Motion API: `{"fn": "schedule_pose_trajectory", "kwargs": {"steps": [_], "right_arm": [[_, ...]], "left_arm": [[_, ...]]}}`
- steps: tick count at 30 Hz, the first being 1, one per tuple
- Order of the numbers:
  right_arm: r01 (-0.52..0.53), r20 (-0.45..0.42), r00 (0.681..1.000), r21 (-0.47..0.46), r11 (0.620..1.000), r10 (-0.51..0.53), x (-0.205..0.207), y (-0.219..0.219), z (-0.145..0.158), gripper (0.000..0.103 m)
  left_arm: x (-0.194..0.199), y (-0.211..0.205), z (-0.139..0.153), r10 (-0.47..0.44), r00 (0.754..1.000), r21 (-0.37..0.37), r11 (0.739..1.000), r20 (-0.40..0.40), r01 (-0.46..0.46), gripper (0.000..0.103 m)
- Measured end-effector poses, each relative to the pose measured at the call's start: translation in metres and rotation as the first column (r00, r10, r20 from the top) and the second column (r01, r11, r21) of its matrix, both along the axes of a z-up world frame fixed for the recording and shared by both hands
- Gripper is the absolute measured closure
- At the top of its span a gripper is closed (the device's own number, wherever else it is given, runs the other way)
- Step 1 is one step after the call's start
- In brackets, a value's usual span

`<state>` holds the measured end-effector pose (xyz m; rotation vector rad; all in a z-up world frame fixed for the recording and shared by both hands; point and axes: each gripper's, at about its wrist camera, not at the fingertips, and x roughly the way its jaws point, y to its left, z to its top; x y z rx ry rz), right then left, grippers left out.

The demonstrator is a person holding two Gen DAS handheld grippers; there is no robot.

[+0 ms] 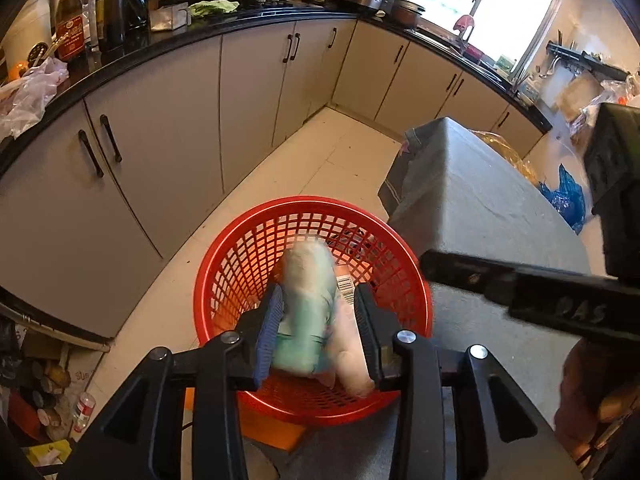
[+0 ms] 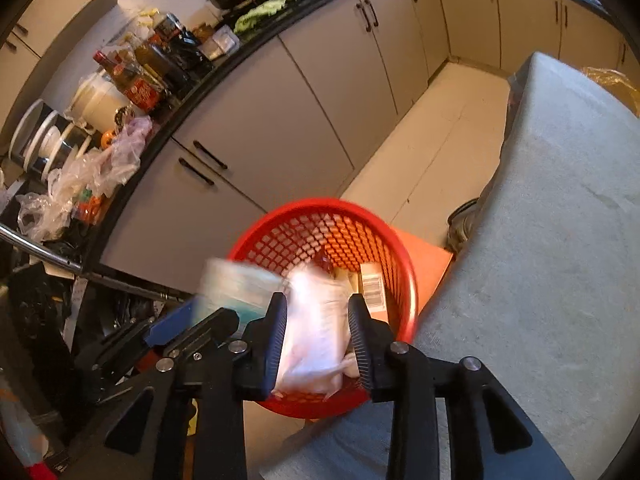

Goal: Collect trash
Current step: 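Carry the tissue pack and medicine box over the red wastebasket and release both, then return to the table and grasp the white plastic bag with the right tool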

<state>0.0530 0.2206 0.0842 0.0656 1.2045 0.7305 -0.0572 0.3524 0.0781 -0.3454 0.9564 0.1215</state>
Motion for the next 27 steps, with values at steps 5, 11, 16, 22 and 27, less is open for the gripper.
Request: {"fn": "schedule_pose_trajectory", "kwargs": {"steps": [5,11,16,22,27], "right_arm": [[0.033,0.013,0.999,0.026,0.999,-0.033,-0.009,-0.025,0.014,0.068],[0.158,-0.046,0.987,0.058,0.986,-0.156,-0.023,-0.084,0.008,0.068],[0.258,-0.053,0.965,0.047,0.965,-0.256,-0.036,-0.145,0.004,0.068],[0.400,-0.050,0.916,0.038,0.916,-0.398,-0.048,-0.237,0.001,0.068],[0.489,-0.030,0.872,0.005,0.872,-0.489,-0.055,-0.317,-0.001,0.068]], "left_arm": [[-0.009,-0.002,0.006,0.001,1.000,-0.002,1.000,0.010,-0.001,0.066],[-0.010,-0.036,0.014,-0.082,0.996,0.002,0.997,0.025,0.082,0.065],[-0.006,-0.085,0.019,-0.190,0.981,0.019,0.982,0.032,0.189,0.062],[-0.005,-0.148,0.016,-0.303,0.953,0.015,0.953,0.010,0.302,0.061],[-0.005,-0.200,0.015,-0.376,0.927,0.018,0.927,-0.012,0.376,0.061]]}}
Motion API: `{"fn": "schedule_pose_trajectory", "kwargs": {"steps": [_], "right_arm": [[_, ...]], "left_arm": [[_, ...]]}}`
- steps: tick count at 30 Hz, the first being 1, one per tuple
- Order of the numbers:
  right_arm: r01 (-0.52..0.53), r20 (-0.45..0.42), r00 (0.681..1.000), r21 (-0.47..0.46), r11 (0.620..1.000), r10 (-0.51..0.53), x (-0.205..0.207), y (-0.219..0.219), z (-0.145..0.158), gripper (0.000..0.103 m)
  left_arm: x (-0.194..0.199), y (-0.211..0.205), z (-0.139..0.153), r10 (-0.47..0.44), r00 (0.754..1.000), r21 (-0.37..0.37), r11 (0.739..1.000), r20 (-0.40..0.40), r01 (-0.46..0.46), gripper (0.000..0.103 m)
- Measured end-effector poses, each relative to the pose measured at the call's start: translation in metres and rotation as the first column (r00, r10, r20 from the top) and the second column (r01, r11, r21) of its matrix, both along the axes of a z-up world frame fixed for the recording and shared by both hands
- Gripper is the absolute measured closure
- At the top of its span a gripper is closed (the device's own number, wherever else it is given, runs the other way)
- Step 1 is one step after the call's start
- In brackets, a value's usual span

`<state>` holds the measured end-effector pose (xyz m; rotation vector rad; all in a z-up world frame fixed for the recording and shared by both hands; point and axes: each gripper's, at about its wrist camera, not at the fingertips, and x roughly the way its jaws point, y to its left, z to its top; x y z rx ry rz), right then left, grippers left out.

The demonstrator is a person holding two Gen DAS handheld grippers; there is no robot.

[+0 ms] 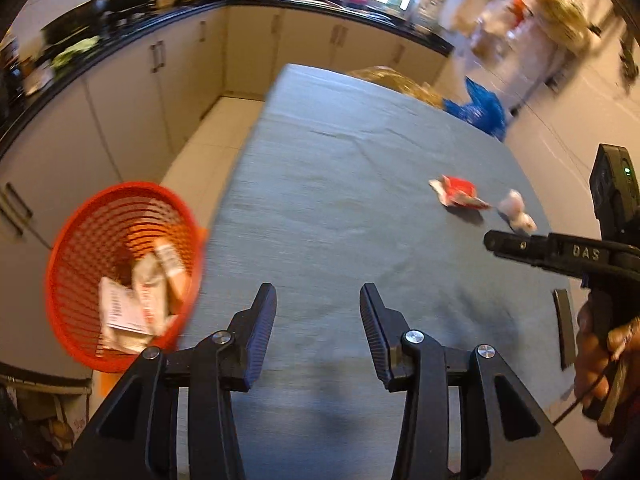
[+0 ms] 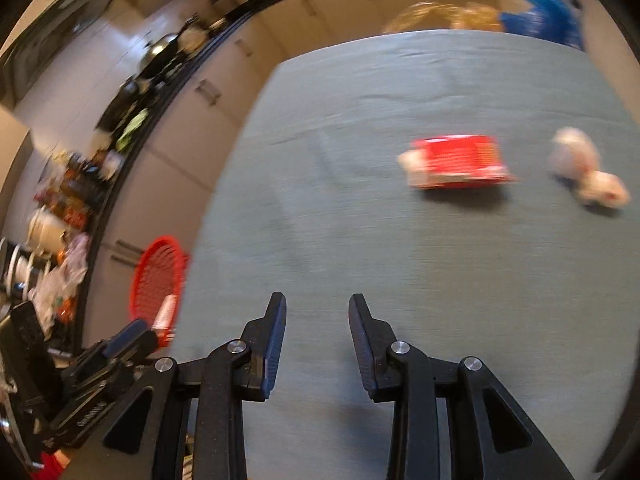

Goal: Collect trash
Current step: 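Return to the table and grasp the white plastic bag with the right tool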

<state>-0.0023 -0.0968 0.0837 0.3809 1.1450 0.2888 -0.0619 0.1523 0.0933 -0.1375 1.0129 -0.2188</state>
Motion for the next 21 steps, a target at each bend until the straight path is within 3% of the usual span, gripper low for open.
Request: {"fn": "schedule_pose_trajectory", "kwargs": {"steps": [11,18,21], "right_arm": [[0.129,0.052,0.991,-0.182,0.975,-0.122,0.029,-0.154,0.002,0.063],[-0.016,0.072,0.997,-0.306,0.952,0.040,0.068,-0.167,-0.007,0.057],[-0.081,0.044,0.994,-0.349,0.934,0.102,0.082,-0.164,-0.020,0.057]], "left_arm": [[0.013,-0.098,0.001,-0.079,0.996,0.007,0.997,-0.041,0.080,0.052],[0.040,-0.153,0.008,-0.114,0.993,0.034,0.993,-0.007,0.114,0.045],[0.053,-0.182,0.006,-0.183,0.983,0.101,0.979,0.030,0.180,0.044]]}}
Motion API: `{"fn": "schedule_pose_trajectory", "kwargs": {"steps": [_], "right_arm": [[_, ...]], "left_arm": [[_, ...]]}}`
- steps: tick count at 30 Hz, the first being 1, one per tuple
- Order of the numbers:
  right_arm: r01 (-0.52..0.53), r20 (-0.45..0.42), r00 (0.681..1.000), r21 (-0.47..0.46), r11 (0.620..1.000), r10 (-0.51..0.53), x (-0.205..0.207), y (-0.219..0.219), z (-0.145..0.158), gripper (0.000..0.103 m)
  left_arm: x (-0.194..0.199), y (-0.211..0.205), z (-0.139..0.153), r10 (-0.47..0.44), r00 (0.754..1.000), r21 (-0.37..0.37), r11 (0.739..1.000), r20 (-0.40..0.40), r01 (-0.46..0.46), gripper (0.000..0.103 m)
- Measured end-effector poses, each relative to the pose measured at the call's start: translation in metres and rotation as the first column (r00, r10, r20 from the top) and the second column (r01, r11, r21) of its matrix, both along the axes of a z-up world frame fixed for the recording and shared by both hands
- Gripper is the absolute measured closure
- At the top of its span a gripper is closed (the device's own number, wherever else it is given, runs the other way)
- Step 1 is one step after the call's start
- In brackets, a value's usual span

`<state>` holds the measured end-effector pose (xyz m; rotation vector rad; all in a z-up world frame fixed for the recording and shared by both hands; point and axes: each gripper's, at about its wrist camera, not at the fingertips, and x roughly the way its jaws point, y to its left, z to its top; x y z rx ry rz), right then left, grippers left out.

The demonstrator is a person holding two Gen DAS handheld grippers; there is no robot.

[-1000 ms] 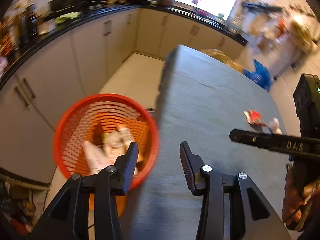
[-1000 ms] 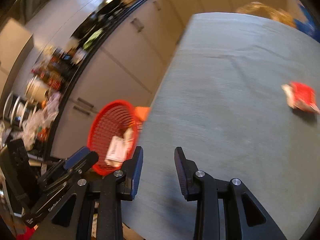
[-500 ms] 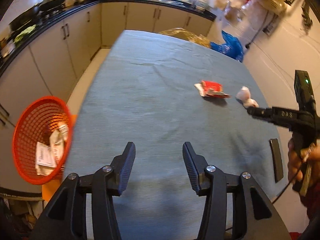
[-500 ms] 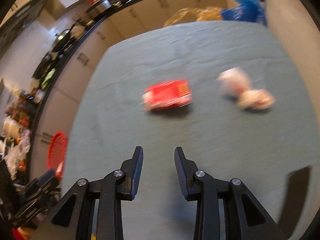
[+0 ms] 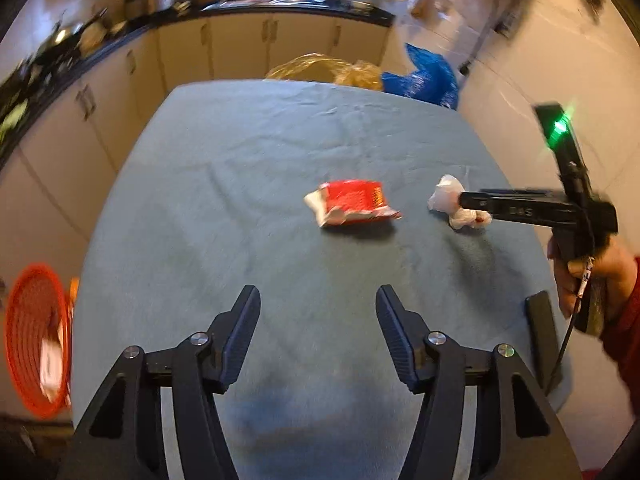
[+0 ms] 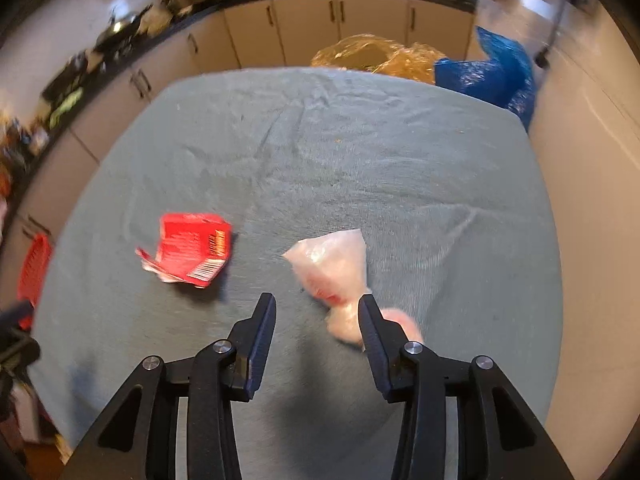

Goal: Collect trash
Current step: 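Return to the table and grasp the white plastic bag with the right tool, then grasp the torn red snack box with the left tool while the right tool holds the bag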

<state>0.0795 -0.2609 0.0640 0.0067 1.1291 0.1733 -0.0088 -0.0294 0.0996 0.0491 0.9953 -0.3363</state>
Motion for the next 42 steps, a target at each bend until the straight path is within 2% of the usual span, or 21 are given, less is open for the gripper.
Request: {"fn": "schedule_pose_trajectory", "kwargs": {"steps": [3,5,7,11,14,17,21,24,25,26,27,28,29,30,31,33,36,39,42], "right_arm": [[-0.028,-0.015,0.999,-0.011,1.000,0.028,0.011,-0.006,-0.014,0.057],[-0.038,-0.037,0.999,0.001,0.999,0.038,0.016,-0.009,-0.021,0.064],[-0.032,-0.048,0.998,0.020,0.999,0.033,0.019,-0.014,-0.024,0.074],[-0.019,-0.068,0.997,0.101,0.995,0.026,0.009,-0.024,-0.021,0.078],[0.017,-0.087,0.996,0.180,0.984,-0.001,-0.007,-0.032,-0.018,0.078],[0.035,-0.087,0.996,0.216,0.976,-0.016,-0.027,-0.037,-0.015,0.078],[0.062,-0.084,0.996,0.252,0.966,-0.042,-0.050,-0.045,-0.007,0.078],[0.083,-0.080,0.995,0.283,0.956,-0.063,-0.065,-0.051,-0.001,0.077],[0.090,-0.081,0.994,0.290,0.953,-0.069,-0.066,-0.053,0.000,0.077],[0.097,-0.081,0.994,0.299,0.949,-0.076,-0.071,-0.055,0.001,0.077],[0.102,-0.080,0.994,0.304,0.947,-0.081,-0.074,-0.056,0.002,0.077],[0.106,-0.079,0.993,0.305,0.946,-0.086,-0.077,-0.056,0.003,0.077],[0.111,-0.079,0.993,0.306,0.946,-0.091,-0.079,-0.056,0.004,0.077],[0.116,-0.079,0.992,0.309,0.944,-0.096,-0.081,-0.056,0.005,0.077],[0.121,-0.081,0.992,0.316,0.941,-0.101,-0.083,-0.056,0.005,0.077],[0.132,-0.085,0.990,0.329,0.935,-0.109,-0.086,-0.055,0.007,0.077],[0.138,-0.081,0.990,0.337,0.931,-0.118,-0.090,-0.054,0.010,0.077],[0.140,-0.076,0.990,0.347,0.927,-0.121,-0.093,-0.049,0.013,0.077],[0.131,-0.074,0.991,0.357,0.925,-0.112,-0.095,-0.042,0.015,0.077]], "left_arm": [[0.009,-0.024,-0.003,-0.094,0.993,0.079,0.993,0.069,0.088,0.042],[0.013,-0.037,-0.006,-0.160,0.981,0.130,0.981,0.113,0.145,0.042],[0.021,-0.047,-0.010,-0.204,0.971,0.163,0.970,0.126,0.183,0.041],[0.035,-0.069,-0.020,-0.282,0.947,0.231,0.942,0.152,0.243,0.041],[0.040,-0.087,-0.031,-0.338,0.921,0.328,0.907,0.195,0.264,0.041],[0.042,-0.102,-0.039,-0.384,0.896,0.388,0.878,0.222,0.280,0.041],[0.043,-0.118,-0.061,-0.454,0.857,0.520,0.807,0.243,0.280,0.041],[0.047,-0.125,-0.074,-0.473,0.847,0.586,0.767,0.241,0.262,0.041],[0.049,-0.126,-0.077,-0.474,0.846,0.595,0.762,0.243,0.256,0.041],[0.053,-0.127,-0.079,-0.464,0.851,0.595,0.765,0.246,0.245,0.041],[0.058,-0.128,-0.080,-0.452,0.859,0.590,0.771,0.240,0.241,0.046],[0.063,-0.129,-0.082,-0.440,0.868,0.580,0.778,0.231,0.240,0.060],[0.067,-0.129,-0.084,-0.425,0.877,0.572,0.786,0.224,0.235,0.070],[0.071,-0.128,-0.086,-0.408,0.887,0.565,0.793,0.215,0.228,0.086],[0.075,-0.126,-0.088,-0.394,0.896,0.554,0.801,0.203,0.227,0.098],[0.080,-0.125,-0.090,-0.368,0.913,0.521,0.822,0.178,0.230,0.101],[0.079,-0.114,-0.083,-0.307,0.935,0.430,0.879,0.178,0.206,0.102],[0.073,-0.104,-0.077,-0.255,0.950,0.359,0.916,0.178,0.179,0.102],[0.062,-0.082,-0.062,-0.179,0.970,0.233,0.963,0.164,0.138,0.102]]}}
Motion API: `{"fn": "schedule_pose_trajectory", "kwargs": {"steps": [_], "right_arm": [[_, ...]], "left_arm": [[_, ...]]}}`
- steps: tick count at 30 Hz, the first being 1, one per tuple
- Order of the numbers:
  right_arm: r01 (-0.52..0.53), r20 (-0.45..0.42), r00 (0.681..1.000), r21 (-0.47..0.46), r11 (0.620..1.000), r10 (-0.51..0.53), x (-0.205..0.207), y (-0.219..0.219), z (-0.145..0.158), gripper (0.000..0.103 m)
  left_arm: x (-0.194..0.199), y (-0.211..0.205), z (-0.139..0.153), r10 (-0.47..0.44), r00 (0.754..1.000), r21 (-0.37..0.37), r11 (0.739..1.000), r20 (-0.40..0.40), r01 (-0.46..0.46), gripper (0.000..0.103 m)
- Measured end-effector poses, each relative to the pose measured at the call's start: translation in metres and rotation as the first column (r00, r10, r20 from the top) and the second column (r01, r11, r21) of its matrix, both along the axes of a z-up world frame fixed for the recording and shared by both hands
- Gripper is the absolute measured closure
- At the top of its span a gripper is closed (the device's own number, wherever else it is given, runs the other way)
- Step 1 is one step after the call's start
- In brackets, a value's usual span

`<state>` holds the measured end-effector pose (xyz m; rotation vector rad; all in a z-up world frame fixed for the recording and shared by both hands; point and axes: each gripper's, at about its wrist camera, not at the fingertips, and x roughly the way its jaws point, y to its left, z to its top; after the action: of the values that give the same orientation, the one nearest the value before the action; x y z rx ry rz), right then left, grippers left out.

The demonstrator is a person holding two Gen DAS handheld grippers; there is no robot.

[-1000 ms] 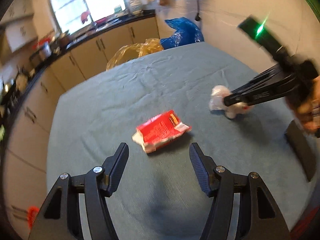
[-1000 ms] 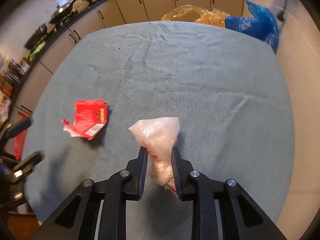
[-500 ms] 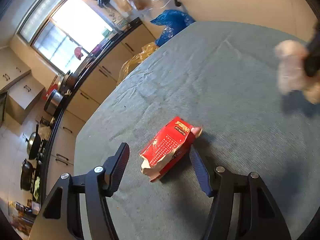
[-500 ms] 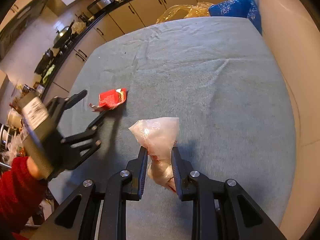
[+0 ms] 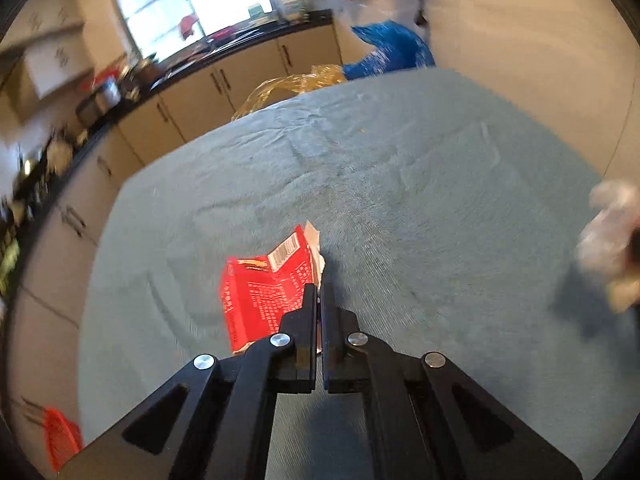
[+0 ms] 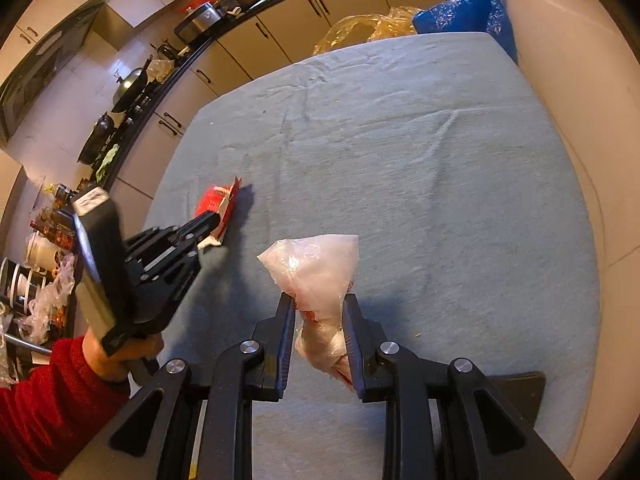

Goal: Collect trash
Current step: 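Grasp the torn red snack box with the left tool while the right tool holds the bag, then carry the red box and plastic bag over the wastebasket and release both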

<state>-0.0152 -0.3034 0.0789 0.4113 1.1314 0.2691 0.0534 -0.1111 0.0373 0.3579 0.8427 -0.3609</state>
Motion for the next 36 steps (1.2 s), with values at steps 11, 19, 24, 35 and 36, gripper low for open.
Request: {"fn": "schedule_pose_trajectory", "kwargs": {"steps": [11,19,24,35,36], "right_arm": [[-0.057,0.002,0.998,0.047,0.997,0.057,-0.010,0.045,-0.001,0.077],[-0.137,0.013,0.991,0.063,0.989,0.137,-0.012,0.096,0.001,0.077],[-0.191,0.015,0.982,0.067,0.979,0.191,-0.014,0.135,0.006,0.077],[-0.320,0.046,0.947,0.064,0.945,0.318,-0.008,0.212,0.018,0.077],[-0.332,0.049,0.943,0.064,0.941,0.329,-0.008,0.217,0.019,0.077]], "left_arm": [[-0.070,0.073,0.035,0.118,0.991,-0.171,0.977,-0.057,-0.126,0.102],[-0.105,0.119,0.049,0.156,0.985,-0.222,0.960,-0.070,-0.168,0.102],[-0.119,0.146,0.058,0.194,0.979,-0.233,0.951,-0.068,-0.205,0.102],[-0.139,0.206,0.085,0.300,0.954,-0.246,0.924,-0.012,-0.294,0.102],[-0.140,0.210,0.086,0.308,0.951,-0.247,0.921,-0.010,-0.300,0.102]]}}
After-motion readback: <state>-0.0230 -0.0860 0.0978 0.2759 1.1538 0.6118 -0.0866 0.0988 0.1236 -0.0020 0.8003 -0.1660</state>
